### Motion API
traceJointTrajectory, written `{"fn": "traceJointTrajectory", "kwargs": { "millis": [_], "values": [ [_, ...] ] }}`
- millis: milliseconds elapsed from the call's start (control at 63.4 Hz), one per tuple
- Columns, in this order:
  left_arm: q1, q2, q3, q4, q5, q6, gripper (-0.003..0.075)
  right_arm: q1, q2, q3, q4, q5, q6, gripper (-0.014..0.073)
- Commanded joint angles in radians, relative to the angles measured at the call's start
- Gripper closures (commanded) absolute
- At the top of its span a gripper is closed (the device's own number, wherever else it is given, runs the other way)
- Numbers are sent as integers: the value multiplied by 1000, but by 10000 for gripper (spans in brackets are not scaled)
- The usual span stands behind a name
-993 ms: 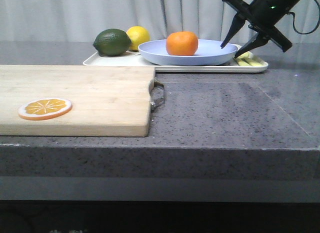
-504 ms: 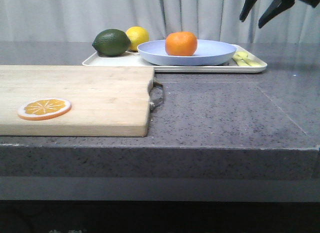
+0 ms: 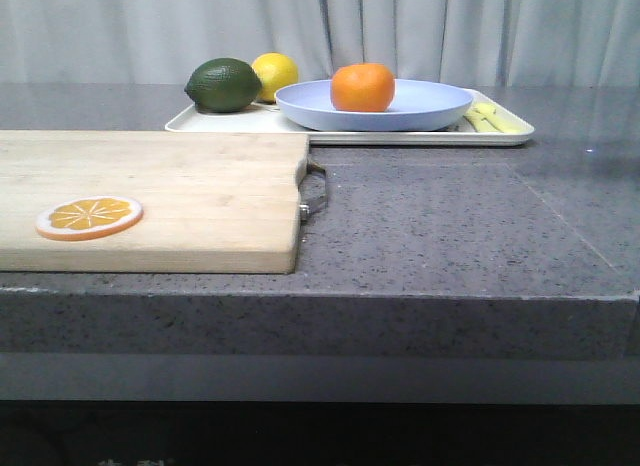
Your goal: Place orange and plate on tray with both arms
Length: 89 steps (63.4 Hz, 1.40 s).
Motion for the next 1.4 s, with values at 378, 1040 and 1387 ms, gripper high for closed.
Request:
{"fn": "traceJointTrajectory", "kwargs": {
  "millis": [378,1040,1387],
  "values": [
    [4,-4,-27,5,-45,-8,66,-3,-738,664,-102,-315,-55,254],
    [4,-4,-27,5,-45,-8,162,-3,-1163,932,-81,-342,-55,324],
    [4,-4,-27,5,-45,-8,671,-3,-1163,932,-62,-400,-55,657]
  ]
}}
